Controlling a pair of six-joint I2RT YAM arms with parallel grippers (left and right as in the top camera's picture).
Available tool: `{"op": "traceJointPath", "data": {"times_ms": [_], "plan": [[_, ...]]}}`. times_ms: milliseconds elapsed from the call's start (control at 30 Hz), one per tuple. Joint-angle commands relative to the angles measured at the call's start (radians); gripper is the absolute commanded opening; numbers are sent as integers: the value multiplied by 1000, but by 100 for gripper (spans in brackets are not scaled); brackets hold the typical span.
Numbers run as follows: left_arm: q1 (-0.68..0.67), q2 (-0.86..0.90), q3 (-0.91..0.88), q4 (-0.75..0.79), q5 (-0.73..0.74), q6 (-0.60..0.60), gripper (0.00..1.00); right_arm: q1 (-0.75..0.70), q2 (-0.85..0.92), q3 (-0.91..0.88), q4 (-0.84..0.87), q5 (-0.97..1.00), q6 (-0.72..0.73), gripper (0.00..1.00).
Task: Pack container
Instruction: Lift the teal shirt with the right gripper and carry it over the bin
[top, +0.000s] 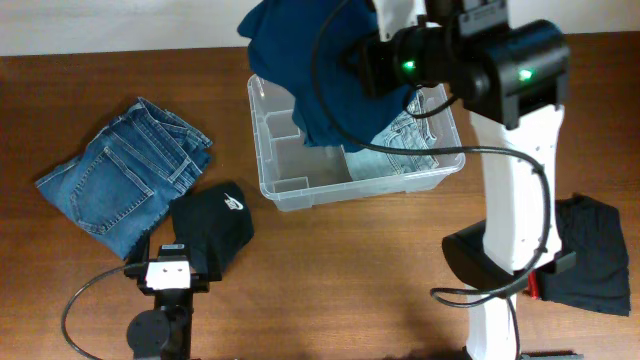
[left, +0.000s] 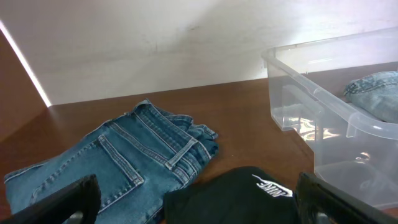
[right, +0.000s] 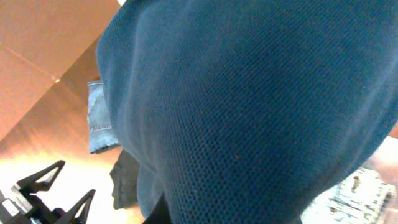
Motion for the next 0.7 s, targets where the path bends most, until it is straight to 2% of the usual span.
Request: {"op": "traceJointPath", "data": {"times_ms": [0,233,667], "plan": [[4,-5,-7,1,11,16,100,39,18,6,26,-42,17,4],[4,-5,-7,1,11,16,100,63,75,-5,35,-47,85,4],[4,-5,-7,1,11,16,100,80,173,-24,50,-95,84,4]]}}
